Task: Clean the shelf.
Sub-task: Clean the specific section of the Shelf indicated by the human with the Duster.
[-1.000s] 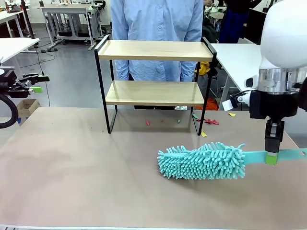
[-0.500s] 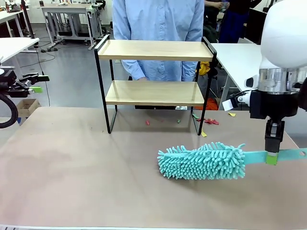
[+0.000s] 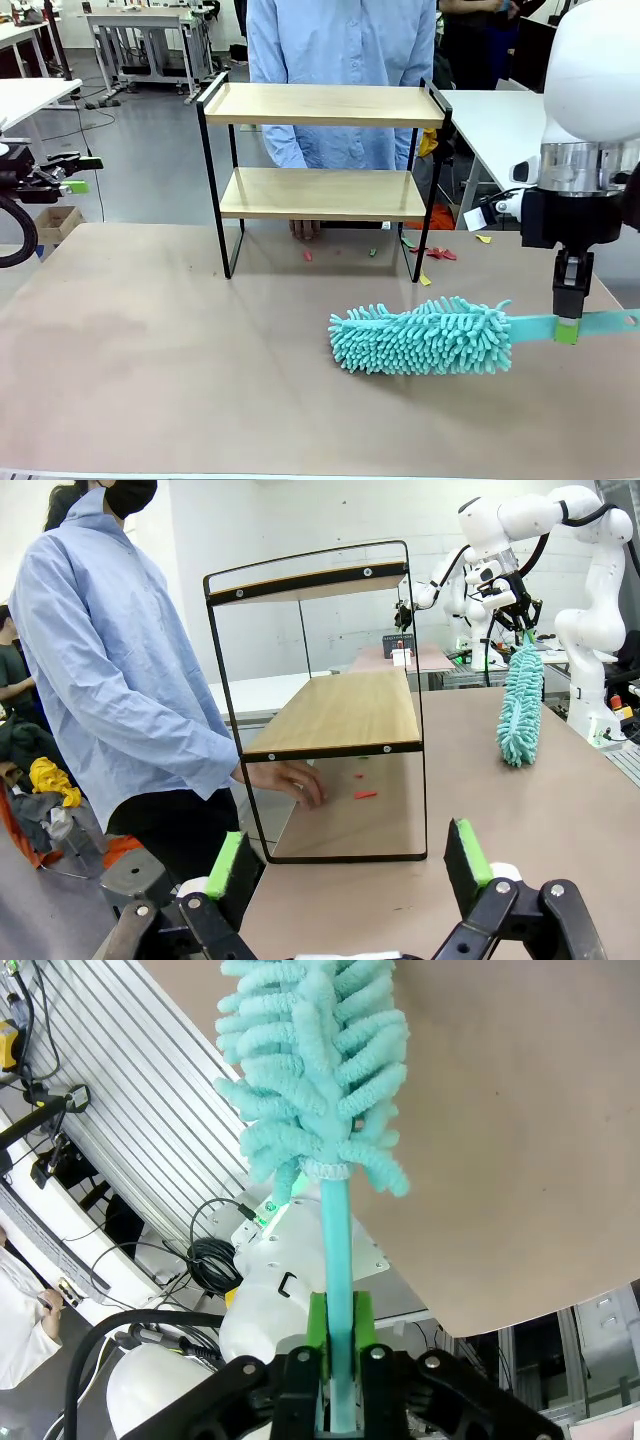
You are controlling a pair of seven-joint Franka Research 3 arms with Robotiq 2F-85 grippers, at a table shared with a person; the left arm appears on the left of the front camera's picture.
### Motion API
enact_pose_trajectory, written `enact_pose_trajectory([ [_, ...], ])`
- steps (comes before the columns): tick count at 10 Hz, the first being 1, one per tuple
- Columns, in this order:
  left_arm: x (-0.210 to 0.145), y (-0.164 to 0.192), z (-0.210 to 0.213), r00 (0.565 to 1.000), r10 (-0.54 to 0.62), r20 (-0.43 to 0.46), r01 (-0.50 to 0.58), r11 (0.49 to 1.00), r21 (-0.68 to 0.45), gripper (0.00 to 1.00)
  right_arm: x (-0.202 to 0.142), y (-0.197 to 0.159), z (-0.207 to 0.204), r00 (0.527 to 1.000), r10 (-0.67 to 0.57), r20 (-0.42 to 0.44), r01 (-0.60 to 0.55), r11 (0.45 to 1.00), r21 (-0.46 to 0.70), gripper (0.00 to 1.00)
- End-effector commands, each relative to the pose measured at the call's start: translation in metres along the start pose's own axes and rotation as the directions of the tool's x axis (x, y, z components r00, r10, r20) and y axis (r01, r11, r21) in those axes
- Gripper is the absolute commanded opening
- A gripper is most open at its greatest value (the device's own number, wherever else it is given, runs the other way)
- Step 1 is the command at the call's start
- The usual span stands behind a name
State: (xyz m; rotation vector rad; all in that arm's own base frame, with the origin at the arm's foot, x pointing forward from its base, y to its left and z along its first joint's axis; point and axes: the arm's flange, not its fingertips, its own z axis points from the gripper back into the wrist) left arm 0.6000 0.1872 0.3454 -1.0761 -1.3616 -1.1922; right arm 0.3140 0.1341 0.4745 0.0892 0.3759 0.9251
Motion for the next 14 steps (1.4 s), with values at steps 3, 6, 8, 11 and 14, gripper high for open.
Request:
enact_pose_trajectory([
  [3,0.003,-0.002,-0.001,1.0,-0.012,-0.004,0.012,1.0,-0.007,1.0,0.002,0.001,0.005,1.0,-0.01,-0.005,0.01,1.0,-0.005,0.13],
  [6,0.003,-0.002,-0.001,1.0,-0.012,-0.004,0.012,1.0,-0.007,1.0,0.002,0.001,0.005,1.0,-0.01,-0.005,0.01,1.0,-0.005,0.13],
  [8,0.003,-0.002,-0.001,1.0,-0.012,-0.004,0.012,1.0,-0.007,1.0,0.002,0.001,0.005,1.0,-0.01,-0.005,0.01,1.0,-0.005,0.13],
  [11,0.003,-0.002,-0.001,1.0,-0.012,-0.004,0.012,1.0,-0.007,1.0,0.031,0.032,0.015,0.984,-0.099,0.147,0.096,0.995,0.032,0.13],
  [14,0.003,-0.002,-0.001,1.0,-0.012,-0.004,0.012,1.0,-0.007,1.0,0.08,0.076,0.015,0.939,-0.247,0.239,0.248,0.968,0.026,0.13],
])
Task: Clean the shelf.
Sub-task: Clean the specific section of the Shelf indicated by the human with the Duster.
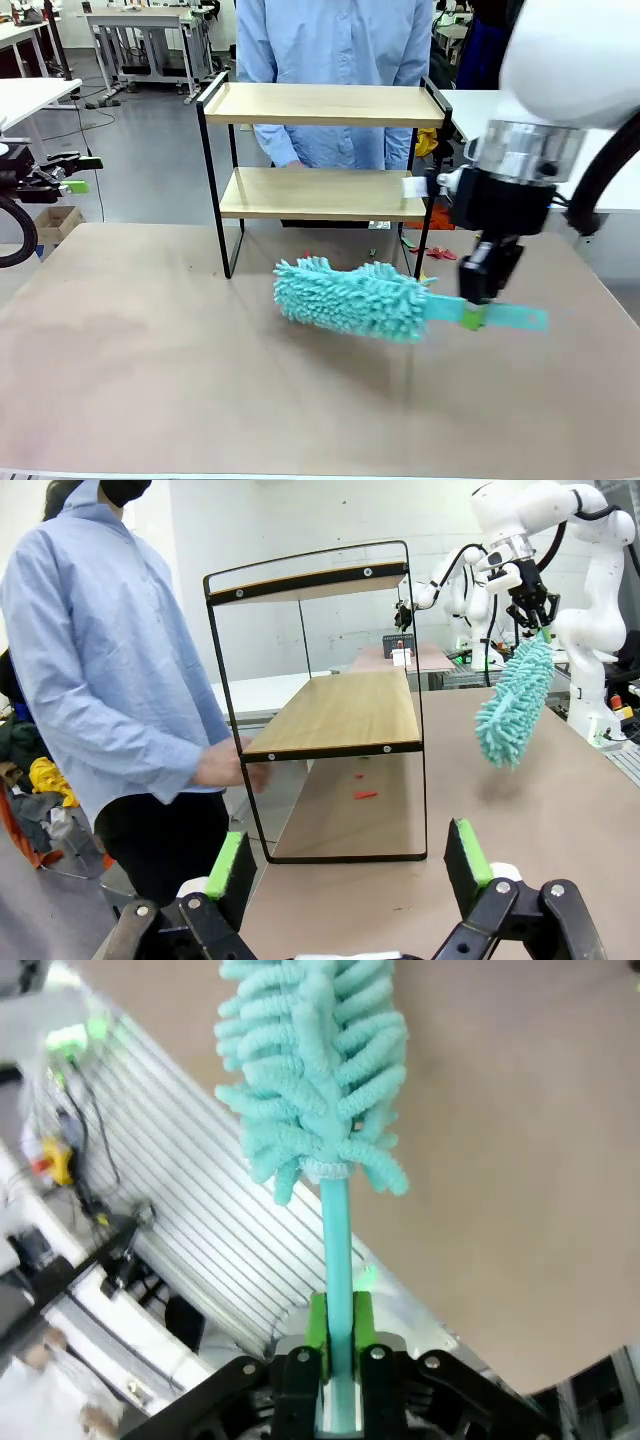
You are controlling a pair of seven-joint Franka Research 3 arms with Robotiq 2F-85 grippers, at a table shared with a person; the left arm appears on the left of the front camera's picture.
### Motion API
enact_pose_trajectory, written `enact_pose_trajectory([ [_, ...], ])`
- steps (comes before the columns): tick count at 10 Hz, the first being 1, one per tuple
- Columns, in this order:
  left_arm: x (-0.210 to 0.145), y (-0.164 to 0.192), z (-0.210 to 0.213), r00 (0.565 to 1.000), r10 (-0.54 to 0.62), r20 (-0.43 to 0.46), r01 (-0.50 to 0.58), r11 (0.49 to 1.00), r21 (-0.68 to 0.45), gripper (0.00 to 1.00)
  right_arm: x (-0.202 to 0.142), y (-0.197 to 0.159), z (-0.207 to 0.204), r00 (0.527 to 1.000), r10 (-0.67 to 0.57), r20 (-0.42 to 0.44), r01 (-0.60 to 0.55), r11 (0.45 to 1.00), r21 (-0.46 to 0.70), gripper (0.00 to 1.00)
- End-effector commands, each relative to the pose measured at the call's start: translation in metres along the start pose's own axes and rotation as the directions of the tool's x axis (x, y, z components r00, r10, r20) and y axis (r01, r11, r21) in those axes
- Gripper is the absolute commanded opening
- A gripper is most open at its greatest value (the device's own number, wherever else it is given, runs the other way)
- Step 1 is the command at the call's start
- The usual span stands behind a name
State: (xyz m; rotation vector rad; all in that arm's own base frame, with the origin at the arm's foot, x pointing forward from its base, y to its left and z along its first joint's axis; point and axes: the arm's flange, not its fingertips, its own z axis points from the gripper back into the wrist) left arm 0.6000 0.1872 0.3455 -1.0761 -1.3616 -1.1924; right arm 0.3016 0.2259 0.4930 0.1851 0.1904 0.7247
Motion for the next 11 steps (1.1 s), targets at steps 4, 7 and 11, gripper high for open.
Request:
enact_pose_trajectory([
  [4,0.002,-0.003,-0.001,1.0,-0.012,-0.004,0.012,1.0,-0.006,1.0,0.096,0.075,-0.061,0.949,-0.254,0.187,0.272,0.96,-0.074,0.13],
  [7,0.002,-0.003,-0.001,1.0,-0.012,-0.004,0.012,1.0,-0.006,1.0,0.118,0.083,-0.074,0.946,-0.268,0.183,0.284,0.956,-0.07,0.13],
  [11,0.002,-0.003,-0.001,1.0,-0.012,-0.004,0.012,1.0,-0.006,1.0,0.107,0.083,-0.077,0.944,-0.266,0.197,0.277,0.96,-0.031,0.13],
])
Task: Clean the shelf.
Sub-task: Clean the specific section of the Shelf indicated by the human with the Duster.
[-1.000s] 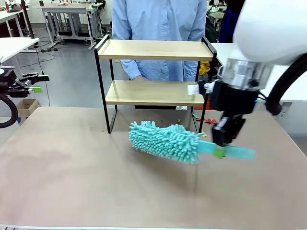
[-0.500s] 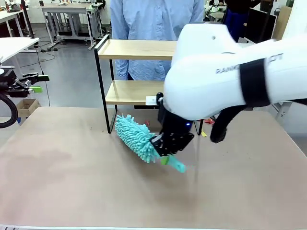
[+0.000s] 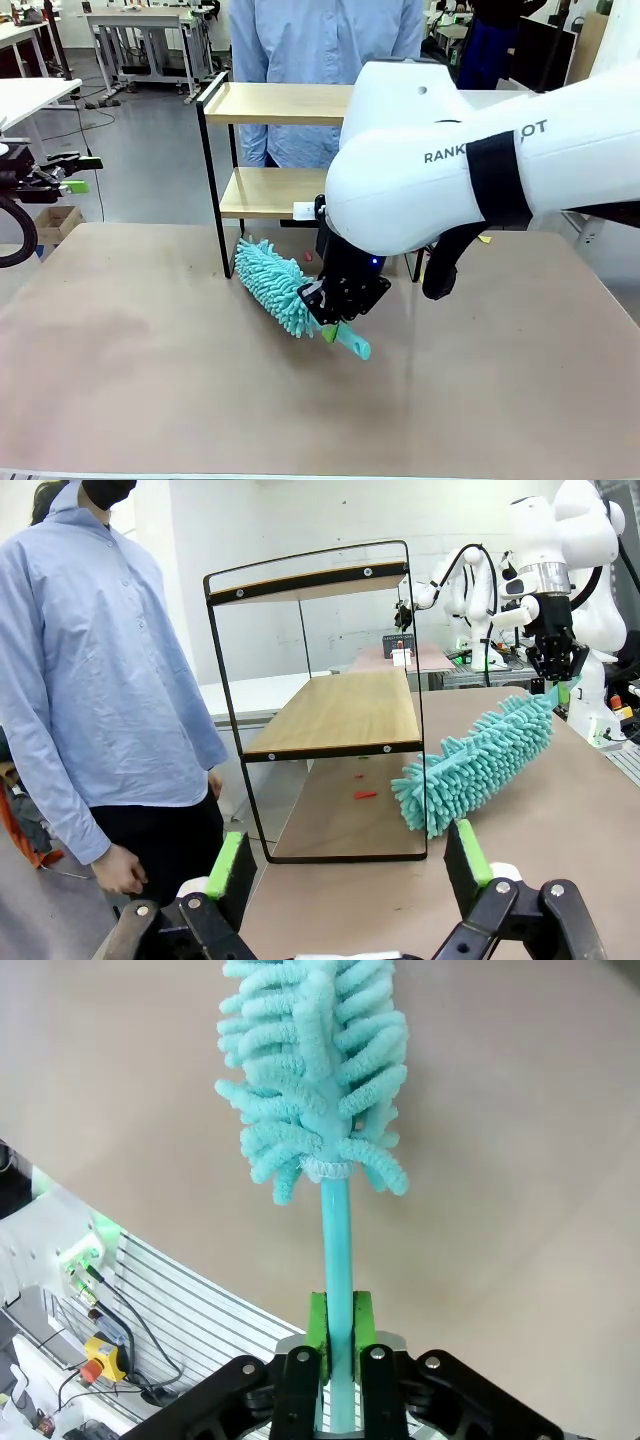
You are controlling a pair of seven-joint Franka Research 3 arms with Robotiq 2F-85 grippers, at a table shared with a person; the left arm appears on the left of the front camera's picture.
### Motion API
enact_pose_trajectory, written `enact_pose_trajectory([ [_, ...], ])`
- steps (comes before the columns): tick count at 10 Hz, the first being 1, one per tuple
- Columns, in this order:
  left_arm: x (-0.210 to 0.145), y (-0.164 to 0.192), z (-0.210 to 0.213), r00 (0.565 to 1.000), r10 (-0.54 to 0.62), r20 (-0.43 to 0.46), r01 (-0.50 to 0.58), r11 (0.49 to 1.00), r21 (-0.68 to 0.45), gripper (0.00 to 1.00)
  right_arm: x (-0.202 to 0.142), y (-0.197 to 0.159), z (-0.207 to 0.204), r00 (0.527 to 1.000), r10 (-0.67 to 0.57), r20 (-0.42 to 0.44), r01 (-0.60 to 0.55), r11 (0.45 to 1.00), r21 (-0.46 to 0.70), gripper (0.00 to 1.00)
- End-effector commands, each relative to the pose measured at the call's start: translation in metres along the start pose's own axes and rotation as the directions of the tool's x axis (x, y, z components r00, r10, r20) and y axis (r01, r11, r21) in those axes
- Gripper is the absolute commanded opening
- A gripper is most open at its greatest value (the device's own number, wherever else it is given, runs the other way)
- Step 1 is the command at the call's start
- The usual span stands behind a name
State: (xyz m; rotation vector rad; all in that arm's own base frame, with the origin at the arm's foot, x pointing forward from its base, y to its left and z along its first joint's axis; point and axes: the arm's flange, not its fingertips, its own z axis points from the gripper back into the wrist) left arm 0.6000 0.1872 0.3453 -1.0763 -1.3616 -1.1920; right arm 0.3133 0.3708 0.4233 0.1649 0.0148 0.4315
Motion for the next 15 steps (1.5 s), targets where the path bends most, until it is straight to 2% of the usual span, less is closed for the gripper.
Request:
enact_pose_trajectory([
  [1,0.003,-0.002,-0.001,1.0,-0.013,-0.004,0.013,1.0,-0.007,1.0,0.001,0.0,-0.001,1.0,-0.001,-0.002,0.001,1.0,0.001,0.13],
  [4,0.003,-0.002,-0.001,1.0,-0.013,-0.004,0.013,1.0,-0.007,1.0,0.035,0.047,-0.028,0.969,-0.148,0.196,0.152,0.988,-0.006,0.13],
  [6,0.003,-0.002,-0.001,1.0,-0.013,-0.004,0.013,1.0,-0.007,1.0,0.047,0.069,-0.044,0.933,-0.225,0.281,0.246,0.969,-0.039,0.13],
  [8,0.003,-0.002,-0.001,1.0,-0.013,-0.004,0.013,1.0,-0.007,1.0,0.068,0.092,-0.065,0.905,-0.281,0.321,0.319,0.945,-0.073,0.13],
  [10,0.003,-0.002,-0.001,1.0,-0.013,-0.004,0.013,1.0,-0.007,1.0,0.089,0.109,-0.08,0.888,-0.302,0.347,0.346,0.936,-0.069,0.13],
  [12,0.003,-0.002,-0.001,1.0,-0.013,-0.004,0.013,1.0,-0.007,1.0,0.109,0.114,-0.085,0.873,-0.331,0.358,0.375,0.925,-0.057,0.13],
  [15,0.003,-0.002,-0.001,1.0,-0.013,-0.004,0.013,1.0,-0.007,1.0,0.128,0.109,-0.081,0.865,-0.376,0.332,0.403,0.915,-0.012,0.13],
])
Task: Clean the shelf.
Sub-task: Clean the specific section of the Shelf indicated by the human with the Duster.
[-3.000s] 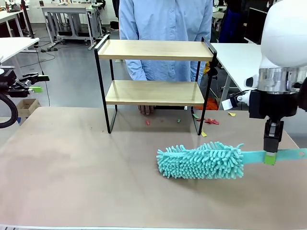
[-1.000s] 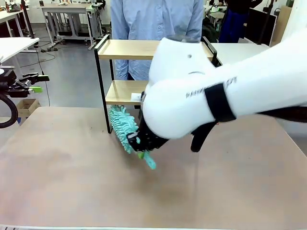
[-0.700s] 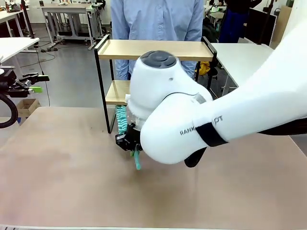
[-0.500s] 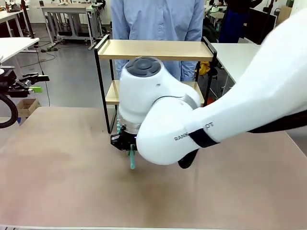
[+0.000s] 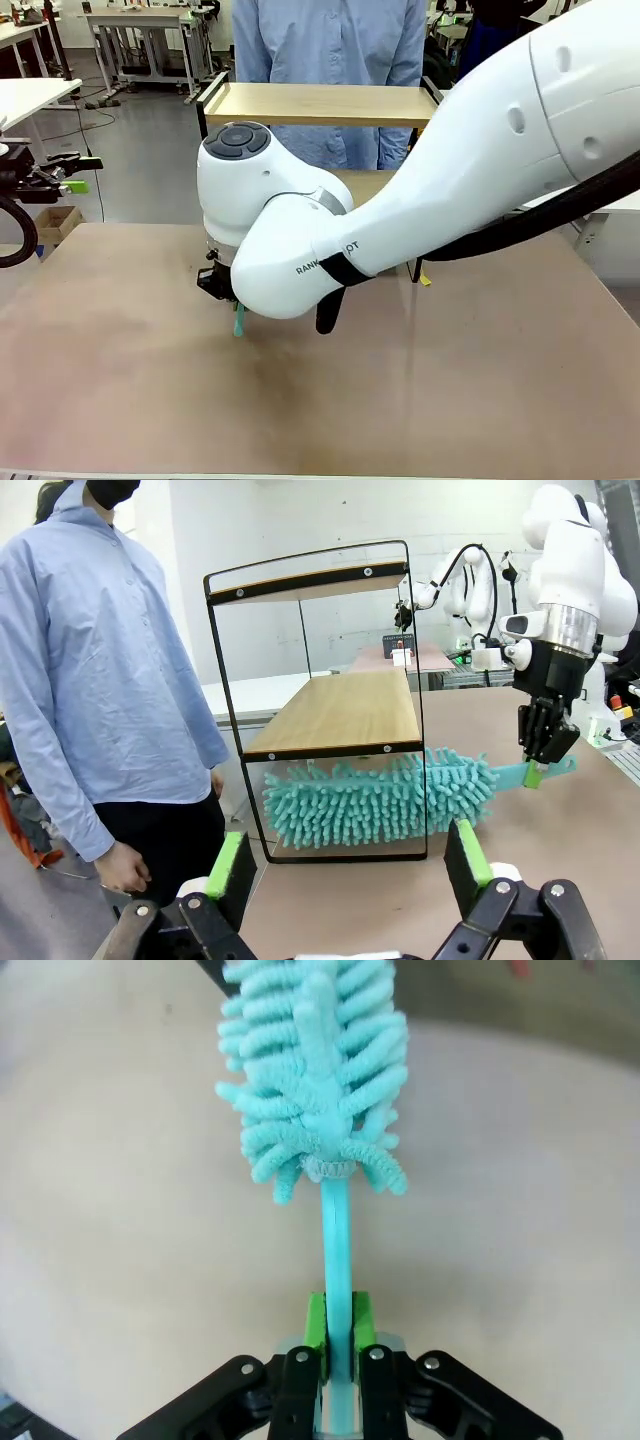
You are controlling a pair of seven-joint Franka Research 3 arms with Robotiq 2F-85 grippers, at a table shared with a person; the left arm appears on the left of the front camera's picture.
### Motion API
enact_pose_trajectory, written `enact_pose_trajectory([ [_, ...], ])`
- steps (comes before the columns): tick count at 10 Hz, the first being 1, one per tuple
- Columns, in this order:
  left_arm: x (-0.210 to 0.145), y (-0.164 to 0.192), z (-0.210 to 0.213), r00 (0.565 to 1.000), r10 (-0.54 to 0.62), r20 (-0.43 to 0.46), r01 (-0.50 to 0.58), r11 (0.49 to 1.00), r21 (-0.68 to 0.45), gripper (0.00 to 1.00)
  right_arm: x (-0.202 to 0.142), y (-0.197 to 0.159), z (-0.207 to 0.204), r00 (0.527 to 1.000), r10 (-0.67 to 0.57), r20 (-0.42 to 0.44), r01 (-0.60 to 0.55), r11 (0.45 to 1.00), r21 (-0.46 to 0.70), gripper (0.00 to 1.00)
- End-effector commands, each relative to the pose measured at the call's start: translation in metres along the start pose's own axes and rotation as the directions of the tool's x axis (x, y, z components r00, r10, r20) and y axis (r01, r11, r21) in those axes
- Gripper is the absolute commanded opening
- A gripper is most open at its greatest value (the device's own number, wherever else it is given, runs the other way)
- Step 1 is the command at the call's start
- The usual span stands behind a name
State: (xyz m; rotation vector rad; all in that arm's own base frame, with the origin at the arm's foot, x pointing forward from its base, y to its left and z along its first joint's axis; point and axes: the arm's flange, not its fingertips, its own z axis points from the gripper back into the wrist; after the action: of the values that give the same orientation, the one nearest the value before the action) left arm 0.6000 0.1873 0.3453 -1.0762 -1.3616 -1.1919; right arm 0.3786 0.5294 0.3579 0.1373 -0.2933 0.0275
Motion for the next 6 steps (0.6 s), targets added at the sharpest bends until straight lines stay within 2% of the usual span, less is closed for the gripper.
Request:
enact_pose_trajectory([
  [1,0.003,-0.002,-0.002,1.0,-0.013,-0.004,0.013,1.0,-0.007,1.0,0.008,0.003,0.004,0.999,-0.048,-0.012,0.048,0.999,0.009,0.13],
  [6,0.003,-0.002,-0.002,1.0,-0.013,-0.004,0.013,1.0,-0.007,1.0,0.023,-0.012,-0.018,0.991,-0.079,-0.104,0.079,0.997,-0.005,0.13],
])
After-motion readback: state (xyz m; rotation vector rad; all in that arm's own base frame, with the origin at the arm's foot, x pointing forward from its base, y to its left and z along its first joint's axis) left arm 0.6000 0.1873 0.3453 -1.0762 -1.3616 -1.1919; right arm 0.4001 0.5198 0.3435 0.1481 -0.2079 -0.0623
